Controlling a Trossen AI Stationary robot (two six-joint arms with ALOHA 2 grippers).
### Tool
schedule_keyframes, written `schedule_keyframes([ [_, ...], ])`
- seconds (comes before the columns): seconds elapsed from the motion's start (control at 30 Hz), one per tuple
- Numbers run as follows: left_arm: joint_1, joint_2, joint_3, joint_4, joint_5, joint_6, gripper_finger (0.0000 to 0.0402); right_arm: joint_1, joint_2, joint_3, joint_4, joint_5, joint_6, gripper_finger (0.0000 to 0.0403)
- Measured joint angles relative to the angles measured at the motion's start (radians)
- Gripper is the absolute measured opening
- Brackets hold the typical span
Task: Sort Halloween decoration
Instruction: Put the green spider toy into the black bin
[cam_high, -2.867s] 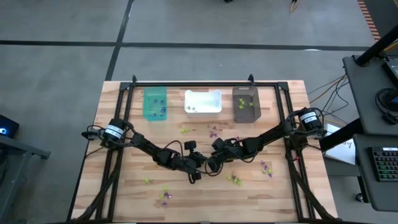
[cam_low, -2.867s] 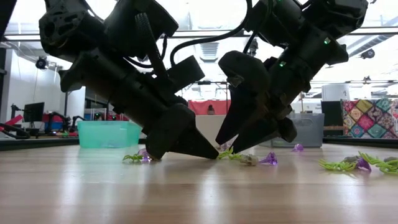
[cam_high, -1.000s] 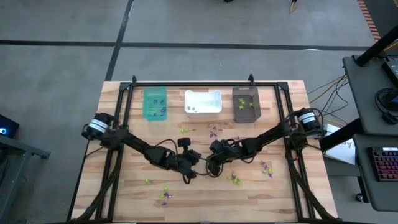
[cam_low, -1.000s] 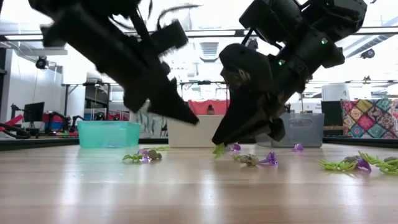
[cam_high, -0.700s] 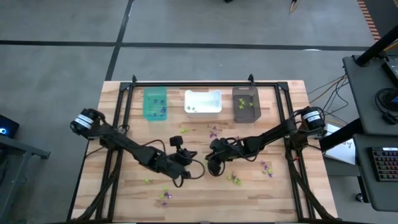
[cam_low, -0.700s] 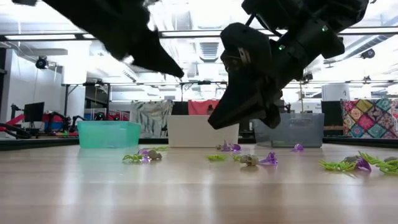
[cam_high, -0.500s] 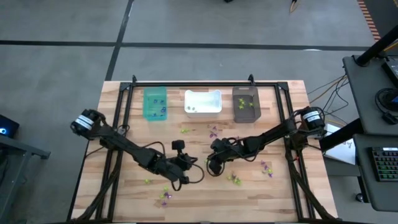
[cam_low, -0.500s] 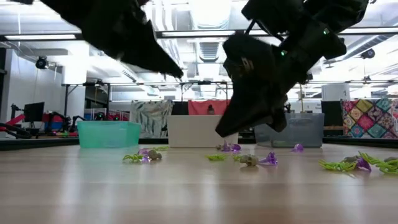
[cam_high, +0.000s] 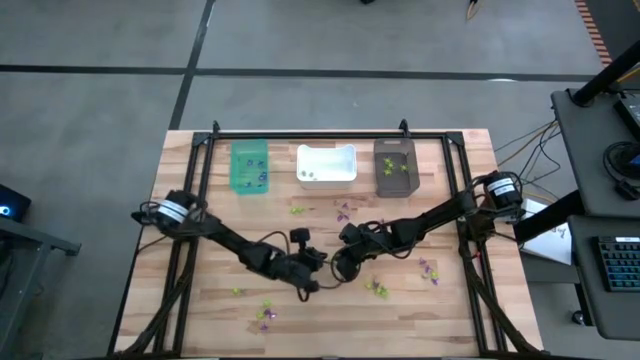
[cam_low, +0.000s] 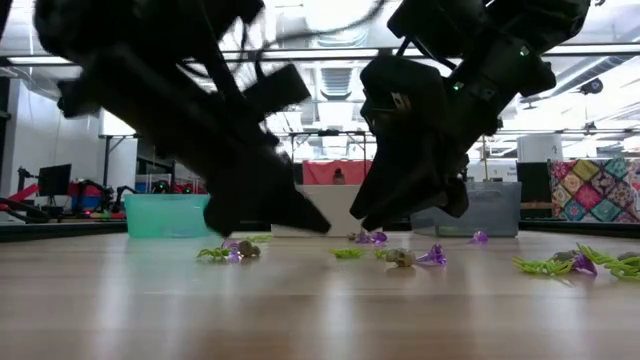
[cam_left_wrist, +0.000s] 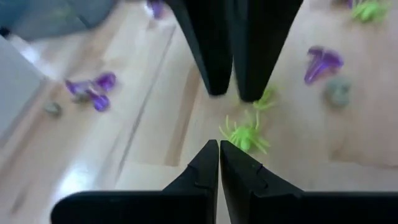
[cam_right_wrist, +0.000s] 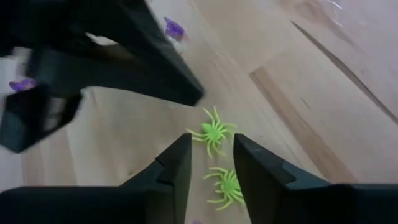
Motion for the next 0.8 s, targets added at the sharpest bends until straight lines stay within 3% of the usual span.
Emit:
schedule_keyframes([
  [0.2,0.036,0.048,0.001,0.077,0.105,-0.002,0.0,-0.006,0.0,0.0,-0.002,0.0,-0.001,0.0159],
  [0.43,0.044,0.059,0.002,0.087,0.106,-0.006,0.0,-0.006,0.014,0.0,-0.004,0.0,-0.005,0.0183],
  [0.8,0.045,0.06,0.002,0.08,0.106,-0.031,0.0,-0.006,0.058,0.001,0.033,0.0,0.046,0.0185],
])
